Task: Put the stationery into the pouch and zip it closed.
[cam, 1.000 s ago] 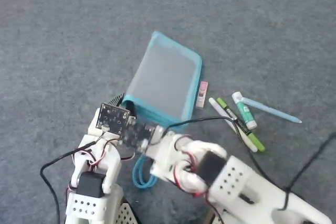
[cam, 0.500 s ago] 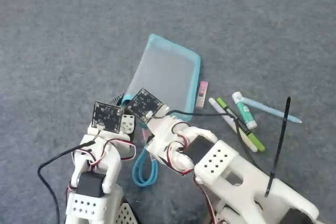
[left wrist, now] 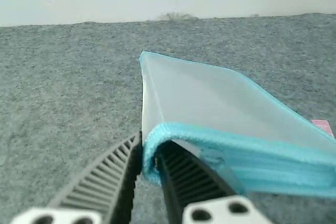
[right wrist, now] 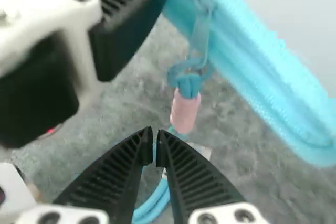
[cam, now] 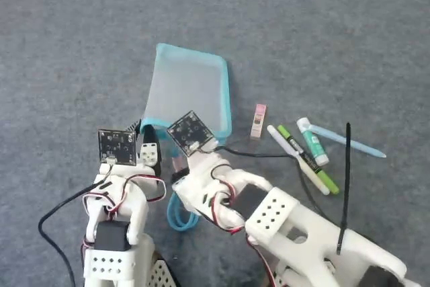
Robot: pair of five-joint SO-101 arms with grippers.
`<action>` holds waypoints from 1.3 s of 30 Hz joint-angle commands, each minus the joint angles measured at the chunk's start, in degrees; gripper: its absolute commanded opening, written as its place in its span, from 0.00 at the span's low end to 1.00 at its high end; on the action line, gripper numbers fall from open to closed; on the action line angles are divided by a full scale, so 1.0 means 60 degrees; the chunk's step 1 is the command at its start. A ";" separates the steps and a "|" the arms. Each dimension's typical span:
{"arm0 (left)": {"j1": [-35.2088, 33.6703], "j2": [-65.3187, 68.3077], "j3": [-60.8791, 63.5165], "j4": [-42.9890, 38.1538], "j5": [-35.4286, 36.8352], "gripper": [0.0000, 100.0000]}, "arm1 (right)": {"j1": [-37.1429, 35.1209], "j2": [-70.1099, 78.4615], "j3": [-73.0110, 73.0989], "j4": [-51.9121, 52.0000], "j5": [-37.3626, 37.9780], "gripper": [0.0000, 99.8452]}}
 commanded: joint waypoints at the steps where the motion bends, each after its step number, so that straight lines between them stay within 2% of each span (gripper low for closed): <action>1: 0.0029 -0.0103 -0.0593 -0.0176 0.0117 0.01 | -0.0095 -0.0007 -0.0044 -0.0579 -0.0132 0.01; 4: 0.0015 -0.0103 -0.0608 -0.0176 0.0117 0.01 | -0.0095 0.0007 -0.0044 -0.0725 -0.0132 0.02; 12: -0.0674 -0.0088 -0.0901 -0.0015 0.0132 0.01 | 0.0300 0.0037 -0.0029 -0.0886 -0.0190 0.19; 15: -0.0703 -0.0088 -0.1414 0.0571 0.0117 0.01 | 0.0315 0.0330 -0.0073 -0.0886 -0.0190 0.22; 21: -0.0645 -0.0059 -0.1985 0.1304 -0.0322 0.01 | 0.0315 0.1150 -0.0103 -0.1692 -0.0161 0.23; 28: -0.0689 -0.0044 -0.2220 0.1363 -0.0352 0.01 | 0.0315 0.1150 -0.0205 -0.1736 -0.0132 0.23; 32: -0.0747 -0.0044 -0.2952 0.2212 -0.0366 0.01 | 0.0315 0.1150 -0.0586 -0.1751 -0.0132 0.23; 39: -0.0908 -0.0044 -0.3436 0.2755 -0.0894 0.01 | 0.0271 0.1136 -0.0777 -0.1707 -0.0117 0.23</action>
